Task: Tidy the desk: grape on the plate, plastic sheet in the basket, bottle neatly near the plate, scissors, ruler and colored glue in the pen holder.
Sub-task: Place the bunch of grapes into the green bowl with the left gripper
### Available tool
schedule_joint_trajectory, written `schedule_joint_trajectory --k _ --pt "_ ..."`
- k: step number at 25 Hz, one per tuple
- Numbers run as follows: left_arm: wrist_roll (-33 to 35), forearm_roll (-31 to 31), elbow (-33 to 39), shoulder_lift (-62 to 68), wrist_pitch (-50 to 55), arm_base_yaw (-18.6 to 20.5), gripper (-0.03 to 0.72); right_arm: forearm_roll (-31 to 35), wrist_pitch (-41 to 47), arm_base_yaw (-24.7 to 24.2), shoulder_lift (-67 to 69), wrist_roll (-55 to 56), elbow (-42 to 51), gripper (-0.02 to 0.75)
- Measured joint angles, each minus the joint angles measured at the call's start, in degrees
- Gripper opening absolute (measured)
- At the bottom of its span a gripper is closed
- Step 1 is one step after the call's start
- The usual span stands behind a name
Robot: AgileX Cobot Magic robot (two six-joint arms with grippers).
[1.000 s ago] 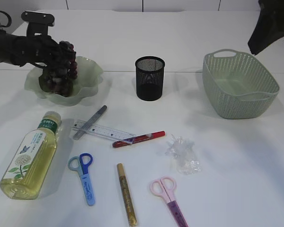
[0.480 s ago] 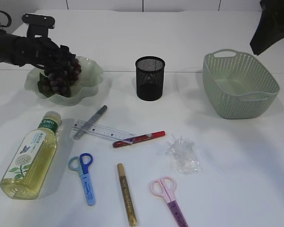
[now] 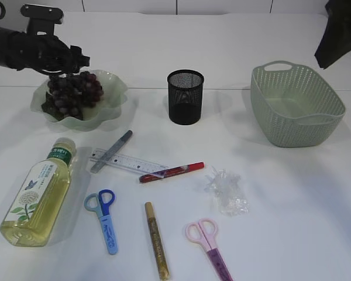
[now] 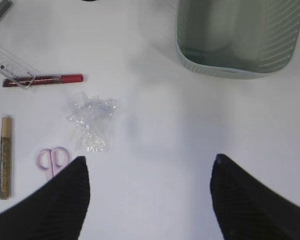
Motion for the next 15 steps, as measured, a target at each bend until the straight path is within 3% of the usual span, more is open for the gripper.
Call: schedule_joint_trajectory --k 9,15 --pt "0.0 0.0 0.0 -3.77 3.98 0.0 0.492 -0.28 0.0 0.0 0.0 0.0 0.0 0.583" --pt "0.0 -0.13 0.0 -8.75 17.25 -0.2 0.492 -0.32 0.0 0.0 0.0 0.0 0.0 0.583"
